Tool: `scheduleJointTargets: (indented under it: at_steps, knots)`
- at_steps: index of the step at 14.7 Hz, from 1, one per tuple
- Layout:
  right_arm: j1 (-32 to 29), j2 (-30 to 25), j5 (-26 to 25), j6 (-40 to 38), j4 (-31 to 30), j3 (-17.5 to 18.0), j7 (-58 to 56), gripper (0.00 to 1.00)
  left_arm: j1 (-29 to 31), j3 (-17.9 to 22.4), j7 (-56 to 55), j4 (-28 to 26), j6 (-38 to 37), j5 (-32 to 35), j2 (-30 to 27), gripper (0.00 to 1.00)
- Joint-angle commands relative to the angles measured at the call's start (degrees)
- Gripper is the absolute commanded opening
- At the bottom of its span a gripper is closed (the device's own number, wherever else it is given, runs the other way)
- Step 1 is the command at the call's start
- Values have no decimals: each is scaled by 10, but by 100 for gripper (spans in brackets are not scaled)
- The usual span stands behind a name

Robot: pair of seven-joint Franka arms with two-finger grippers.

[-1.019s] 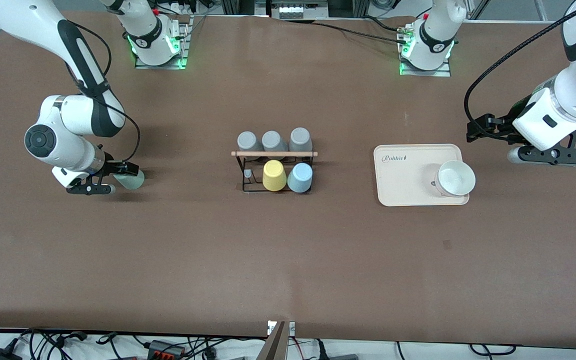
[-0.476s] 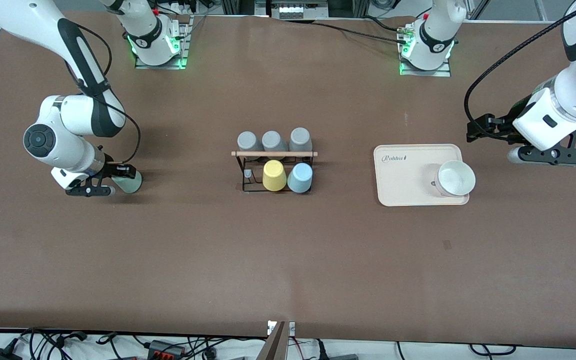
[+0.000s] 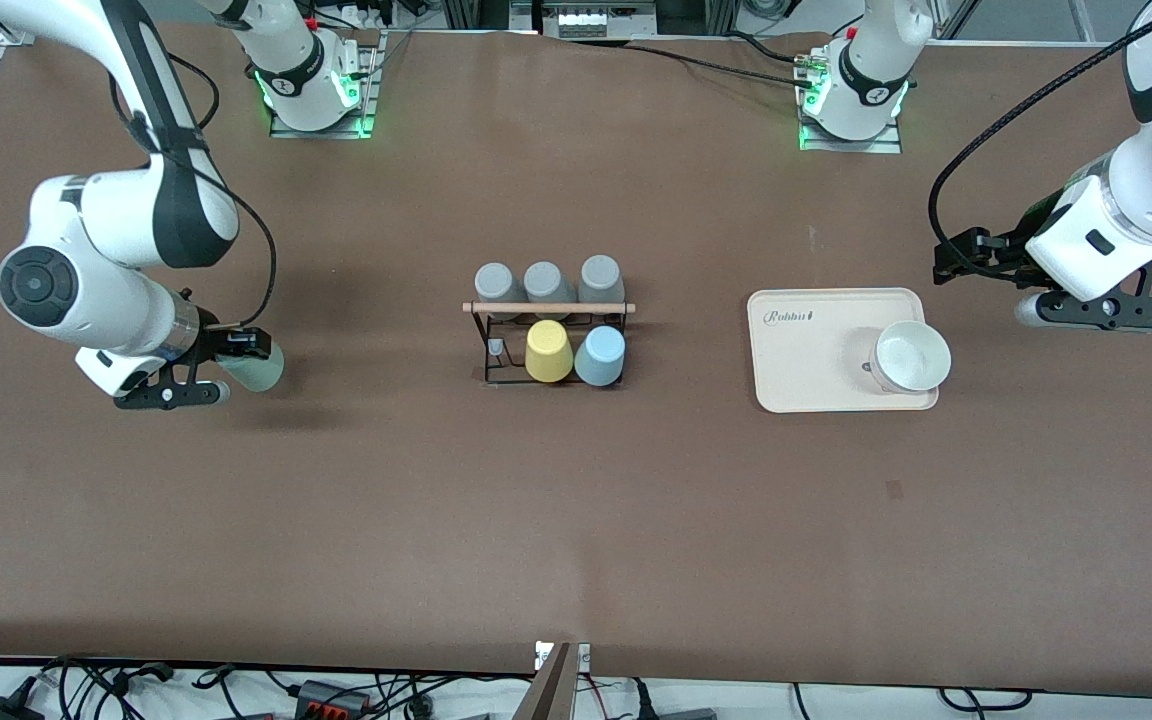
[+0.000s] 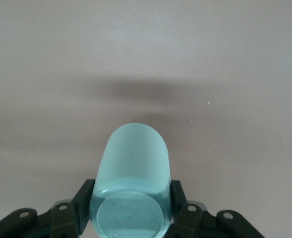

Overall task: Hang scattered cups on rack with three cups
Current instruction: 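Close the right gripper on the pale teal cup and lift it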

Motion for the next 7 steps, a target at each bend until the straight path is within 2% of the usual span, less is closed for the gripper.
scheduleJointTargets:
  at_steps: [1,3,7]
  knots:
    - [42,48,5,-77,118,1,38,11,4,1,4,-8,-4,-10,-12,100]
    - [68,49,7,-75,130,1,36,11,4,1,4,-8,-4,-10,-12,100]
    - [159,49,5,-71,134,0,48,12,4,1,4,-8,-4,-10,-12,100]
